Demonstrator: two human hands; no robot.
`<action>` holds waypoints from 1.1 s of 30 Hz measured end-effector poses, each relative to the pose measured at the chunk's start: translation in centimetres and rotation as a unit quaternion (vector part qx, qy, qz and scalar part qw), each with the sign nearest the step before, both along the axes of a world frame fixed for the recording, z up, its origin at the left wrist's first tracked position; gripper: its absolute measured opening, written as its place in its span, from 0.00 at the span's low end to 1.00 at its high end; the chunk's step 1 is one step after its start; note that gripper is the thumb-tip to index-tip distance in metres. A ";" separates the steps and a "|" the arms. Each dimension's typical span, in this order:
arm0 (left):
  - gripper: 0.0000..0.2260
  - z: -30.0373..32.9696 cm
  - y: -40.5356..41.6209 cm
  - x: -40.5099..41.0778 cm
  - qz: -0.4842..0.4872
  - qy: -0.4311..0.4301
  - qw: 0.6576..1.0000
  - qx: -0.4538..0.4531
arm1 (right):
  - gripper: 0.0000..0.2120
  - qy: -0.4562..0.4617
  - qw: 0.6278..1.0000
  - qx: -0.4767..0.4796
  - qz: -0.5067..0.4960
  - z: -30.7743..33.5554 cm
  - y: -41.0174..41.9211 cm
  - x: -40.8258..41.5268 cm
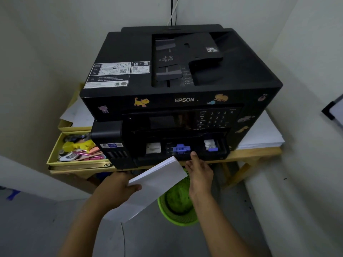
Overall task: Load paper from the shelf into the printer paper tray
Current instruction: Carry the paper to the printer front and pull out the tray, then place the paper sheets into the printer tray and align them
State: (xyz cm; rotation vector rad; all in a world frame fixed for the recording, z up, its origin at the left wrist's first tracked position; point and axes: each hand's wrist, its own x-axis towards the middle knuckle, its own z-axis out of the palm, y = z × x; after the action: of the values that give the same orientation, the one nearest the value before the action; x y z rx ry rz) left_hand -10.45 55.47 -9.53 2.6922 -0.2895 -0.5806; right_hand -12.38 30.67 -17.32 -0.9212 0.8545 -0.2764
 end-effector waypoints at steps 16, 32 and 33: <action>0.30 1.0 -3.2 1.1 -0.126 -0.078 0.988 0.043 | 0.21 -0.035 0.710 -0.681 0.177 0.6 -8.1 -3.9; 0.42 0.4 -3.8 2.2 -0.048 -0.030 0.998 -0.028 | 0.28 -0.024 0.581 -0.767 0.270 0.5 -10.0 -0.9; 0.39 0.4 -3.8 2.4 -0.048 -0.031 0.998 -0.035 | 0.28 -0.027 0.582 -0.766 0.270 0.5 -10.0 -0.9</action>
State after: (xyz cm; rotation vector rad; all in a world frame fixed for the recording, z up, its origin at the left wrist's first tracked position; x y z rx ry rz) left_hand -8.08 51.65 -9.14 2.6444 -0.4492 -0.5047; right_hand -13.25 20.65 -16.83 -2.7297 -0.0121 -0.4978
